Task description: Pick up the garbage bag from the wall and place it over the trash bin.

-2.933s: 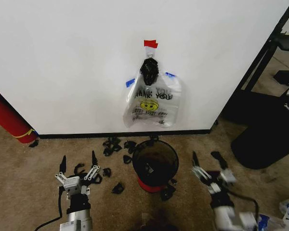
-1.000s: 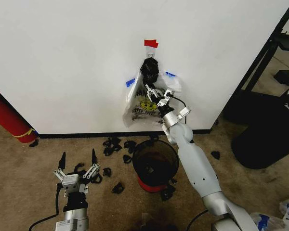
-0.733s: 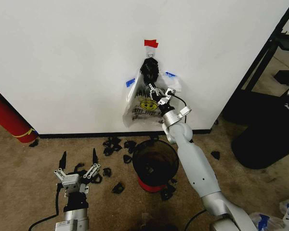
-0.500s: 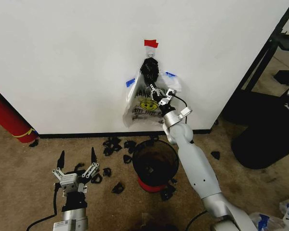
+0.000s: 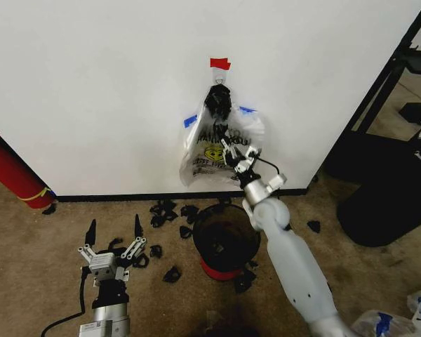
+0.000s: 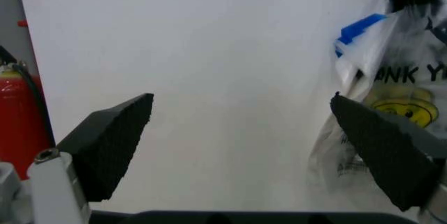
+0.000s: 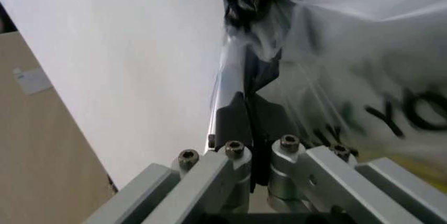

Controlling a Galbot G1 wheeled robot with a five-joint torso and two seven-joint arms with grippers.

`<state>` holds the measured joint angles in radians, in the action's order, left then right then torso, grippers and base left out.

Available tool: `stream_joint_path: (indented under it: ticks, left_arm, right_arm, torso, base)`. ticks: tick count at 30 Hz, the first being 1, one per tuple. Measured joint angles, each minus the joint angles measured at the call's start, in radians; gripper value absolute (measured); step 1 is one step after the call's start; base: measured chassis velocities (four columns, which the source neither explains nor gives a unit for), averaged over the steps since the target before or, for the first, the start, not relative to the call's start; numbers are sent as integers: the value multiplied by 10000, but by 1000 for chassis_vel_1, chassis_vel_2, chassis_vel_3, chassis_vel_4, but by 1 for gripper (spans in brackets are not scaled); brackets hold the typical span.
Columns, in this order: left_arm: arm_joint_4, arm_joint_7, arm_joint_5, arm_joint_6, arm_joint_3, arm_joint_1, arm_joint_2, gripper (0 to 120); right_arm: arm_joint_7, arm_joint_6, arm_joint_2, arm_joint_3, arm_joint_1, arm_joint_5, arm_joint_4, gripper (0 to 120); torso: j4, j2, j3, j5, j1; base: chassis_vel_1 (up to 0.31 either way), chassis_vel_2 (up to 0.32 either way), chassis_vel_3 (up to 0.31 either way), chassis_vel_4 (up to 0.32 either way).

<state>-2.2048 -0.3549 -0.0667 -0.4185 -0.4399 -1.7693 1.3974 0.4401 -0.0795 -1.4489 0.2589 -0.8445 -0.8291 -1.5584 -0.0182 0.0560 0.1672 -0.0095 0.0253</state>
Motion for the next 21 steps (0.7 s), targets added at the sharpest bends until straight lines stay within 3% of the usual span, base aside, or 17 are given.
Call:
stream_joint_path:
  ticks: [11, 21]
  left_arm:
    - [2, 18, -6, -74, 122, 11, -24, 100]
    - [35, 12, -1, -161, 280, 31, -63, 100]
  right_arm:
    - [205, -162, 361, 251, -1598, 554, -1476, 0]
    - [1100, -787, 433, 914, -4037, 2065, -3183, 0]
  torso:
    - [1, 1, 0, -3, 0]
    - [0, 1, -1, -1, 0]
  base:
    - [0, 0, 0, 0]
    - [0, 0, 0, 0]
